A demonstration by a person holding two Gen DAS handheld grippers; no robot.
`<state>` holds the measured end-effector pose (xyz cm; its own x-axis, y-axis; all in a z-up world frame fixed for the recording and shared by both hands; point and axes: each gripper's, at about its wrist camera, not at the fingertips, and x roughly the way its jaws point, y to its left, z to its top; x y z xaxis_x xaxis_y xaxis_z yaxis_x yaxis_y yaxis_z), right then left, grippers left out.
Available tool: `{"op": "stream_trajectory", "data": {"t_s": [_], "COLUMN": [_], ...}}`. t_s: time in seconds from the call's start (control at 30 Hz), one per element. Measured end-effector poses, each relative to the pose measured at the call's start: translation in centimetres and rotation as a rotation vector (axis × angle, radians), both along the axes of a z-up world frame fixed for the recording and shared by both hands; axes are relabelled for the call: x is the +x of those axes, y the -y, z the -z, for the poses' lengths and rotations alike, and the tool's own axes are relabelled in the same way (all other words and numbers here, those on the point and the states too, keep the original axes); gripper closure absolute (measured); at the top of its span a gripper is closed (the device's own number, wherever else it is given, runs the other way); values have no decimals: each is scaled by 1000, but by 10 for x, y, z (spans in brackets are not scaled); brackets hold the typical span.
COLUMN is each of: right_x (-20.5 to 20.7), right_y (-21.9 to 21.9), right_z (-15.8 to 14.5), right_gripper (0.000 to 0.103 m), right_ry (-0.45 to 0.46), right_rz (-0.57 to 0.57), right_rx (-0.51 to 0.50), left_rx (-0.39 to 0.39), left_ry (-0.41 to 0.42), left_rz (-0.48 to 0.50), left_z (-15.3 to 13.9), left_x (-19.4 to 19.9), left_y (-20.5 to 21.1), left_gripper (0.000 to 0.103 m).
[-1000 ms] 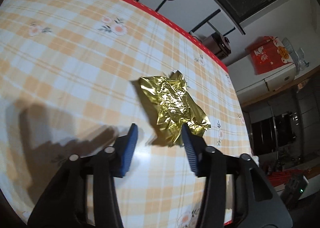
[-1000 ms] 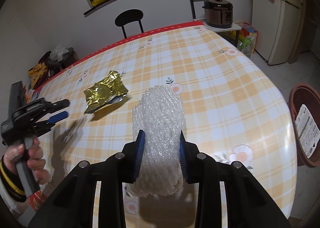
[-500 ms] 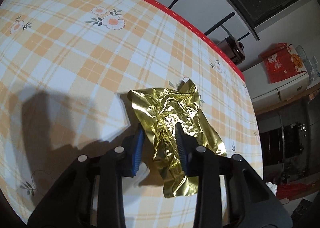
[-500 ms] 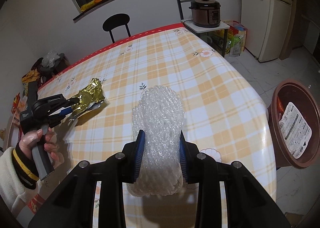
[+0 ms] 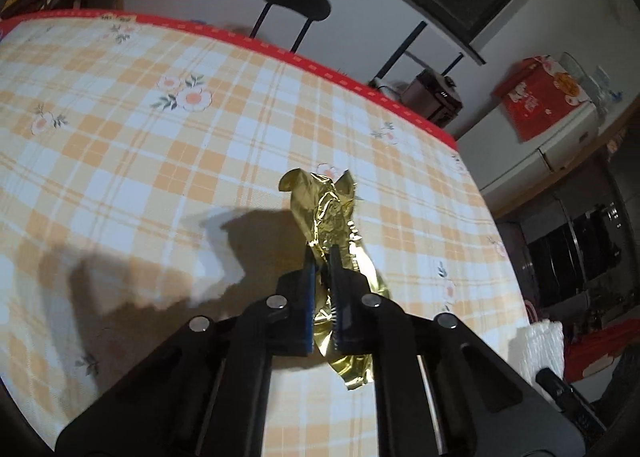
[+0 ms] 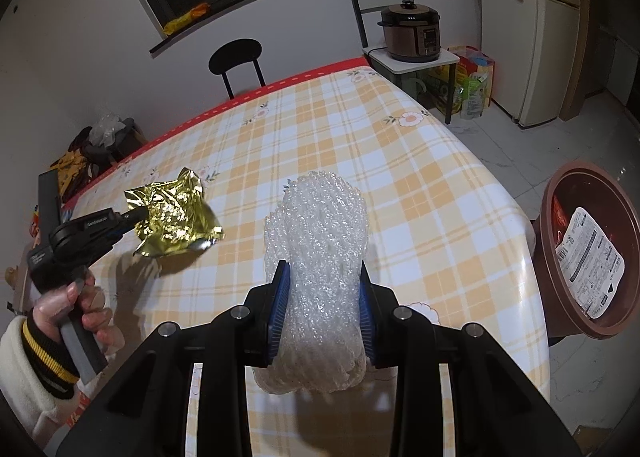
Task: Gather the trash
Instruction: 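Carry the foam net and foil wrapper in both tools toward the brown bin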
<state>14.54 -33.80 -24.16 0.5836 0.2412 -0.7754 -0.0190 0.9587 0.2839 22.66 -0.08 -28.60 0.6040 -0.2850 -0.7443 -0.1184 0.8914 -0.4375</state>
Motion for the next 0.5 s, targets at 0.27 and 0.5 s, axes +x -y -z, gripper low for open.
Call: {"op": "stream_trajectory", "data": {"t_s": [0.27,0.5], "right_x": [-12,-24], "right_y": [-18,-24], "right_z": [-16,-29], "right_gripper": [71,71], "right_ry": [41,65], "right_rz": [-43,-58], "right_rx": [20,32], "left_rx": [32,22], "left_ry": [78,126], "left_rz": [21,-17], "left_z": [-40,-68], "left_x": [-59,-104], "left_y": [-15,-35], "left_gripper": [93,93]}}
